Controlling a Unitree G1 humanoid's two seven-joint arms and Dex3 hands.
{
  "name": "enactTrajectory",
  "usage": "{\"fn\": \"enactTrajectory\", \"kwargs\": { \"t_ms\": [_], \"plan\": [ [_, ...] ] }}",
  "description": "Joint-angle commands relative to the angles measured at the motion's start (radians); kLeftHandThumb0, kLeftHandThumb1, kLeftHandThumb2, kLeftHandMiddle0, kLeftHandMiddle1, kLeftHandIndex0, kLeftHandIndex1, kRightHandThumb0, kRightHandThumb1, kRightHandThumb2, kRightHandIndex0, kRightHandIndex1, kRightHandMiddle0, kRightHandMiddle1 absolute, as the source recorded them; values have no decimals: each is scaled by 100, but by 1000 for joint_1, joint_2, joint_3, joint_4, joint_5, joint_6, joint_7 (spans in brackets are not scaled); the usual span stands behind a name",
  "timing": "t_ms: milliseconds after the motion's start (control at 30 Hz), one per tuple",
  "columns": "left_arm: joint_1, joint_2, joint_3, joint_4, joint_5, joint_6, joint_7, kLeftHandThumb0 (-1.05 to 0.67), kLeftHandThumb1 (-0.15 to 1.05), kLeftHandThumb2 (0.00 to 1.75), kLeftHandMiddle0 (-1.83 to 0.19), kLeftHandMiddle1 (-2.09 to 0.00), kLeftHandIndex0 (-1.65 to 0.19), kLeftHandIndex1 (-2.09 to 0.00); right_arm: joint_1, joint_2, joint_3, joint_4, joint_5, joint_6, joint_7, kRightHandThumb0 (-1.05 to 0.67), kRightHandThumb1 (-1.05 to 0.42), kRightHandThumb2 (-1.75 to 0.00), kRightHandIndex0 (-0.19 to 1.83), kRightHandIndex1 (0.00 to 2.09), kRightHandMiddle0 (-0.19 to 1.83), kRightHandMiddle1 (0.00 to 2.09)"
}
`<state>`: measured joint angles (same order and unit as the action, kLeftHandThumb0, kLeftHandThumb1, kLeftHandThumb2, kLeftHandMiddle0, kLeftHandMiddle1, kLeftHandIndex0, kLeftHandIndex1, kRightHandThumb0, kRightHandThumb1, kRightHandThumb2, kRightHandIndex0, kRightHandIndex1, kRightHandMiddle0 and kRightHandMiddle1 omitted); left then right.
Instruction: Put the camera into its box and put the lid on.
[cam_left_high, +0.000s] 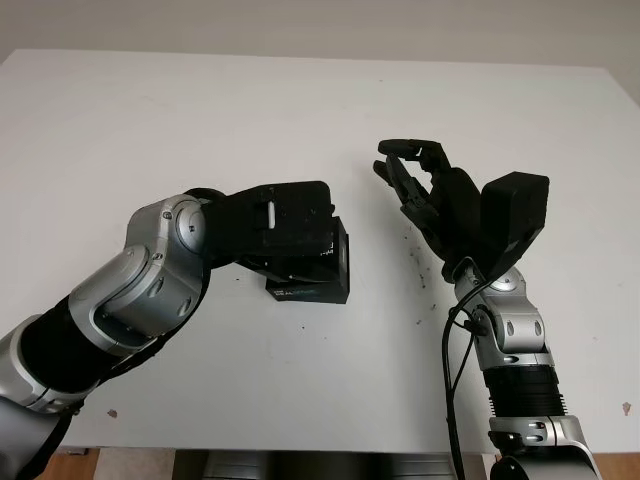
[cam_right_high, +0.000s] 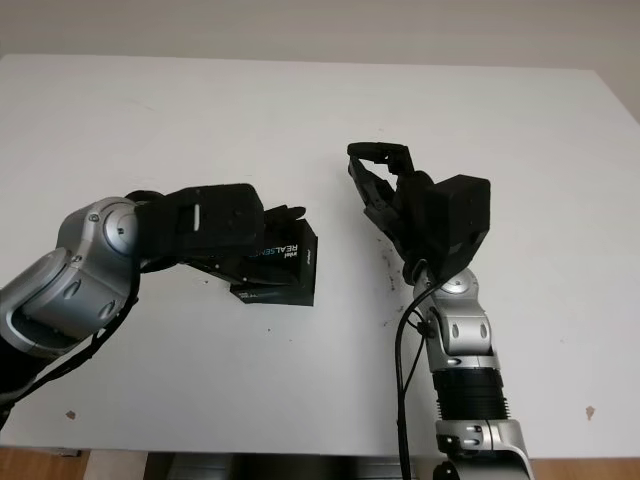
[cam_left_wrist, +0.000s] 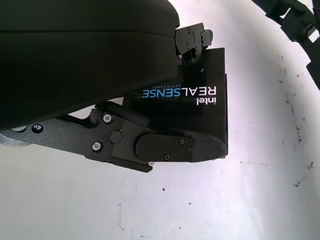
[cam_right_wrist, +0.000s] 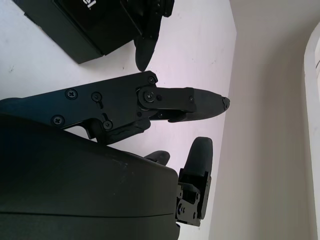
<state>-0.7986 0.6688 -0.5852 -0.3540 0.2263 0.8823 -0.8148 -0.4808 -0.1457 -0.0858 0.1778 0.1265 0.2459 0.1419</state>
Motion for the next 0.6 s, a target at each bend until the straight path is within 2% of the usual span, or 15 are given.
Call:
{"fn": "enactTrajectory", "kwargs": {
  "t_ms": [0,267,400,467,567],
  "plan": [
    [25,-71,-28,-10,-17,-47,-3,-51,105,30,9,-8,19,-10,8,-4,1,-13,-5,-11,1,-58,-105,-37,17,50,-12,148],
    [34,-137,-23,46,-17,-83,32,-51,105,30,18,-1,19,0,9,-2,2,-4,-12,-28,6,-58,-105,-38,20,56,-11,144],
    [35,-148,-46,53,3,-139,37,-53,105,28,19,0,19,0,12,-4,2,-6,-12,-26,11,-58,-105,-39,19,60,-10,141],
    [31,-136,-64,51,28,-210,31,-55,105,30,19,0,19,0,13,-4,1,-9,-12,-22,11,-58,-105,-39,19,62,-10,140],
    [40,-110,-77,54,90,-375,46,-58,105,35,19,0,19,0,16,-5,1,-9,-13,-26,15,-57,-105,-39,17,64,-11,139]
  ]
}}
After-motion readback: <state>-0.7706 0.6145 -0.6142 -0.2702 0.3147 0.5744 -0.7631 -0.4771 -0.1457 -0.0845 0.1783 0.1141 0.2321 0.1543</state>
